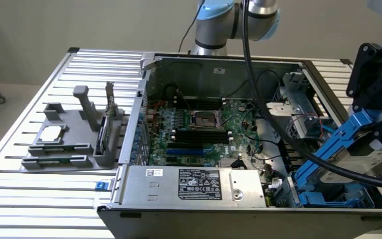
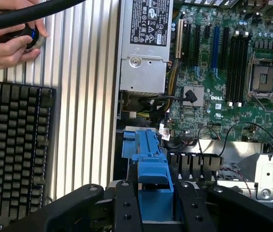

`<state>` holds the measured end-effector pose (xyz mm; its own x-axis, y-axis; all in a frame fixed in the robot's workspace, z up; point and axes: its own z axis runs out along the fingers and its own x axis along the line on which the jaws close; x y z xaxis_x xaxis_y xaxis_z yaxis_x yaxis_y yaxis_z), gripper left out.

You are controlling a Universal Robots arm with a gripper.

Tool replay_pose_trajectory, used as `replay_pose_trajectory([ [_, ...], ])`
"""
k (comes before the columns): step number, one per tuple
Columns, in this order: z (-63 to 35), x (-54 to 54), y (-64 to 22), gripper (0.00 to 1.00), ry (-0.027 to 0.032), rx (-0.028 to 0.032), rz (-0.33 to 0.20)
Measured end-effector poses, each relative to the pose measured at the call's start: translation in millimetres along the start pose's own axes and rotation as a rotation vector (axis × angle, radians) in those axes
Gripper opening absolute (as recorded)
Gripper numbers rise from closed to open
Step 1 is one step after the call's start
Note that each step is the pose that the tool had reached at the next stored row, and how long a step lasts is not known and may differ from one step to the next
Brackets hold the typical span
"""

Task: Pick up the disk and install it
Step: 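Pick up the disk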

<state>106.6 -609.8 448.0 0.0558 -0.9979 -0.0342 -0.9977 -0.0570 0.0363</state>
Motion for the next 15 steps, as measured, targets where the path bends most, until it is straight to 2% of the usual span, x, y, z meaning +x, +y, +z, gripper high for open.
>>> replay_pose_trajectory([
  [10, 5.1, -3.9, -0.5, 0.33, 0.0002, 0.0035, 0.000],
  [15, 6.8, -5.7, -4.2, 0.33, -0.0007, 0.0051, 0.000],
])
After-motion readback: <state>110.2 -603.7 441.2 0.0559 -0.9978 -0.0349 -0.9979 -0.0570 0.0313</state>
